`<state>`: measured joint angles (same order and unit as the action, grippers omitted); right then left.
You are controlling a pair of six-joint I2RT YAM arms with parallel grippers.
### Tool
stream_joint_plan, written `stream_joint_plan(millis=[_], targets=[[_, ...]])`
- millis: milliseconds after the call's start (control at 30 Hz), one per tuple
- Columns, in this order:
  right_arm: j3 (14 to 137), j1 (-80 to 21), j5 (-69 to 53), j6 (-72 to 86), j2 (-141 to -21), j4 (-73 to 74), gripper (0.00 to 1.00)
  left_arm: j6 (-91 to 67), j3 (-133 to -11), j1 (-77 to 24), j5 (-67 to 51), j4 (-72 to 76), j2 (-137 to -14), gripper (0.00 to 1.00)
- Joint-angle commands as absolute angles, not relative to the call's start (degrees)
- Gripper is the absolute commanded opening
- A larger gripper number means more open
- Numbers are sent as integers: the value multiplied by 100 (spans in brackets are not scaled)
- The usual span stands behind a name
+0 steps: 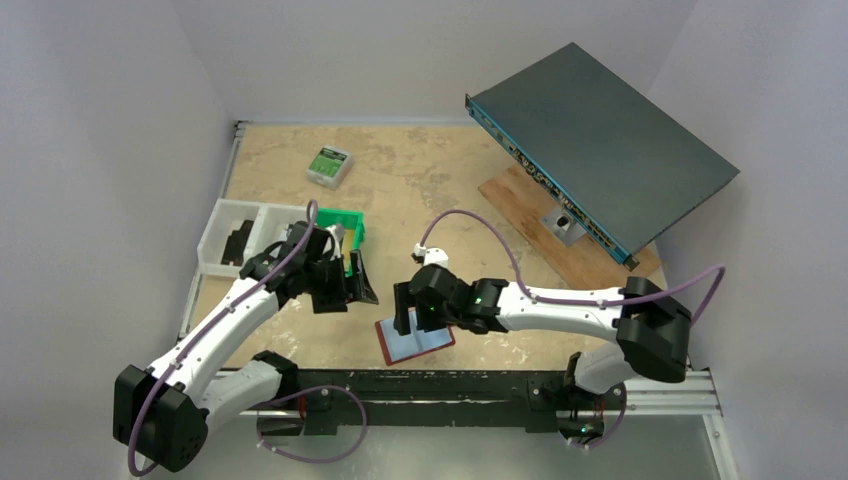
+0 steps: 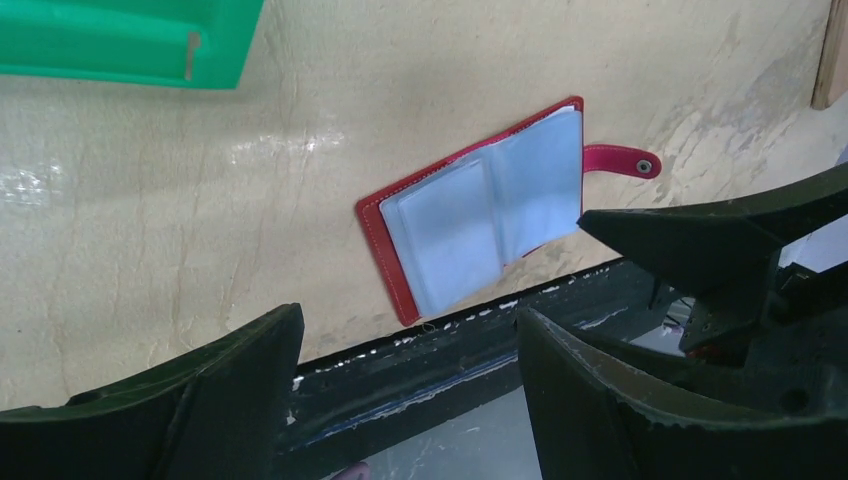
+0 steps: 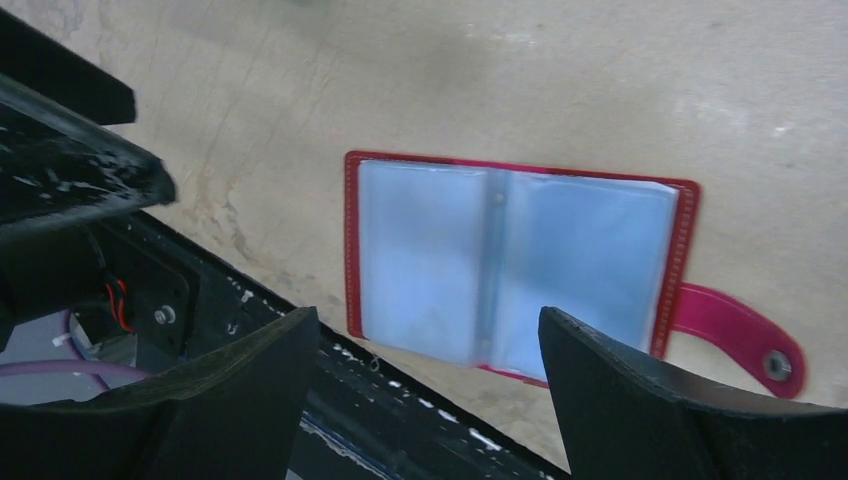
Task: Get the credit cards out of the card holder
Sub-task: Remove the credit card from the card holder.
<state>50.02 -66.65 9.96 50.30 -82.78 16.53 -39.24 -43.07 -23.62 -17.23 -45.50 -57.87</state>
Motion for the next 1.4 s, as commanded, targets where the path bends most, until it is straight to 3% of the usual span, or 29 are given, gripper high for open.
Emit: stream_joint_plan(millis=[0,333,1067,1367], targets=[[5508,-6981,1331,5209,-8722,1544,79,-4329,-4083,-2489,-1881,-4062,-5624,78],[6242,-7389,1799,5251,-9635,2118,58,-4489,-3798,-2496,-1600,-4152,-5591,78],[6539,-7574,2127,5320,-10323,2584,52,-4655,-3628,-2495,-1689,-3979,-5806,79],[6152,-7559,1764,5522,-10398,2355,38,-4658,-3565,-2495,-1726,-3938,-5845,79]])
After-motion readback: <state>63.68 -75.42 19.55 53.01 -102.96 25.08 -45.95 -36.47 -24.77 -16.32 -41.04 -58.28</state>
